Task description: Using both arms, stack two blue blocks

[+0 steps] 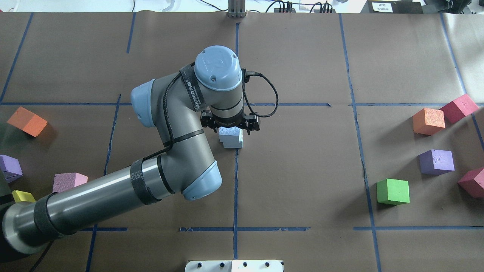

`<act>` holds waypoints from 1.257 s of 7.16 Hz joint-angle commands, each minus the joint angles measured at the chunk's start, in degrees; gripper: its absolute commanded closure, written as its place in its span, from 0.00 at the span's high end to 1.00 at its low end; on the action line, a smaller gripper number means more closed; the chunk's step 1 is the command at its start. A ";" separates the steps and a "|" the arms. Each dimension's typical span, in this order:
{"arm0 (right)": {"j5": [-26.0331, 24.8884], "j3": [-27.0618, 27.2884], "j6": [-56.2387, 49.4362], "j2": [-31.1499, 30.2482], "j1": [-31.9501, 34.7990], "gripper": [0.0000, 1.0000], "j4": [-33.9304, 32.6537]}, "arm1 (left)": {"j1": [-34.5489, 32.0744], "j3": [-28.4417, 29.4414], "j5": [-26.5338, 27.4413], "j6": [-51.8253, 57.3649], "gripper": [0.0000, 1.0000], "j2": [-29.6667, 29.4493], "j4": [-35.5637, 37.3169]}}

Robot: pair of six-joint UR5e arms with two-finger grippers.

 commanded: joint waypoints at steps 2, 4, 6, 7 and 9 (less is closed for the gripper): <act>-0.34 -1.01 -0.45 -0.32 0.01 1.00 0.01 | -7.92 -18.25 -4.34 9.75 1.00 12.89 8.96; -0.25 -3.64 -0.45 -1.37 1.06 1.00 0.27 | -16.87 -22.01 -7.39 24.59 1.00 22.77 9.33; -0.51 -6.88 -0.36 -5.84 2.03 1.00 10.93 | -28.29 -20.53 -12.32 39.90 1.00 30.51 8.80; -0.60 -8.47 0.16 -6.73 2.12 1.00 15.78 | -34.35 -16.43 -15.04 46.49 1.00 32.98 8.71; -0.60 -7.97 2.00 -5.87 2.65 1.00 16.01 | -49.01 0.30 -22.07 66.31 1.00 34.68 7.06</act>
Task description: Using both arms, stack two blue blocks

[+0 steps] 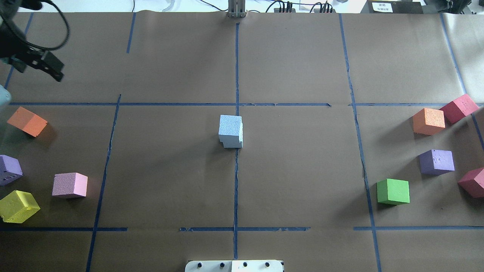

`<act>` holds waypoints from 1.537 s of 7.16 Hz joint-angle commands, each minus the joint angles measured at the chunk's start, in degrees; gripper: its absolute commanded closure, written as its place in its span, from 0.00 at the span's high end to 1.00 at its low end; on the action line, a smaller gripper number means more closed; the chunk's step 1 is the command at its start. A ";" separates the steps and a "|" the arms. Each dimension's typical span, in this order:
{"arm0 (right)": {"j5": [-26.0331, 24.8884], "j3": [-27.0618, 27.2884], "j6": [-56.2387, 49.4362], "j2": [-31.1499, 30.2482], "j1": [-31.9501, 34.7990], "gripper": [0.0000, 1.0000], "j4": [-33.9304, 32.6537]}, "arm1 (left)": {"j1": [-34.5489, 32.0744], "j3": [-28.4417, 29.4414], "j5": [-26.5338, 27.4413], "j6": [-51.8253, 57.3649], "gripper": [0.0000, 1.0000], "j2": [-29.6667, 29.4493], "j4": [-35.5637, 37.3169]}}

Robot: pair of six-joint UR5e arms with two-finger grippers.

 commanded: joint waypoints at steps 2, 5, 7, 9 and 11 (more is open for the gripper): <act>0.33 0.13 1.13 1.12 0.72 1.00 0.10 | -15.84 21.37 -4.58 17.89 1.00 1.71 -6.68; 0.60 0.04 1.22 0.60 0.72 1.00 0.10 | -15.94 21.24 -4.67 17.28 1.00 12.15 -18.79; 0.51 0.04 1.22 0.33 0.72 1.00 0.10 | -16.03 19.67 -4.58 17.19 1.00 13.66 -18.39; 0.42 -0.05 1.22 0.33 0.90 1.00 0.10 | -16.12 16.95 -5.37 17.19 1.00 14.98 -17.25; 0.42 -0.05 1.22 0.24 0.72 1.00 0.01 | -16.38 13.43 -5.28 17.45 1.00 16.03 -12.95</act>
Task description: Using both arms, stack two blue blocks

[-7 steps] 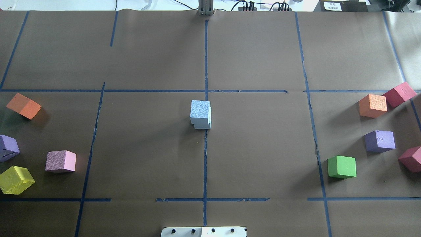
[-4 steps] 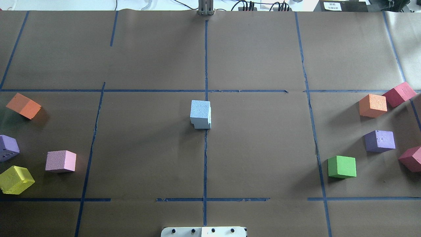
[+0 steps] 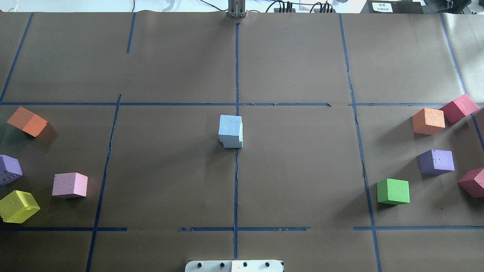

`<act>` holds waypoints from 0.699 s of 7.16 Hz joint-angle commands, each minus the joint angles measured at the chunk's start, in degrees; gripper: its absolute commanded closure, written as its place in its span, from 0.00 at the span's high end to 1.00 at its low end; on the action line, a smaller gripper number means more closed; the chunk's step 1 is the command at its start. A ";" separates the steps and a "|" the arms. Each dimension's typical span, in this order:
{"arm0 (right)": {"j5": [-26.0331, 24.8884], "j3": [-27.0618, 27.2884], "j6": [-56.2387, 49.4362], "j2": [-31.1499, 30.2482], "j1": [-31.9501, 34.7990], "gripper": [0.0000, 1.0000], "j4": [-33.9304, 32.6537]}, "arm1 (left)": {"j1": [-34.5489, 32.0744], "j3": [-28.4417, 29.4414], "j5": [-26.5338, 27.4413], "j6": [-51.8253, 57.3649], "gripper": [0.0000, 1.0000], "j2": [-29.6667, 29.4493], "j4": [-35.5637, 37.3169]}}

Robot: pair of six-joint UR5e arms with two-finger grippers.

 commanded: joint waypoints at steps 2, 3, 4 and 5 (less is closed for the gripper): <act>-0.10 -0.27 0.00 -0.06 -0.05 1.00 -0.03 | -0.13 -2.12 -0.07 0.51 1.00 1.99 1.41; -0.10 -0.35 0.00 -0.15 0.12 1.00 -0.03 | -0.22 -2.20 -0.07 0.51 1.00 2.09 1.32; -0.19 -0.27 0.00 -0.24 0.12 1.00 -0.03 | -0.22 -2.21 -0.07 0.51 1.00 2.09 1.31; -0.19 -0.27 0.00 -0.50 0.12 1.00 -0.03 | -0.31 -2.21 -0.07 0.51 1.00 2.09 1.31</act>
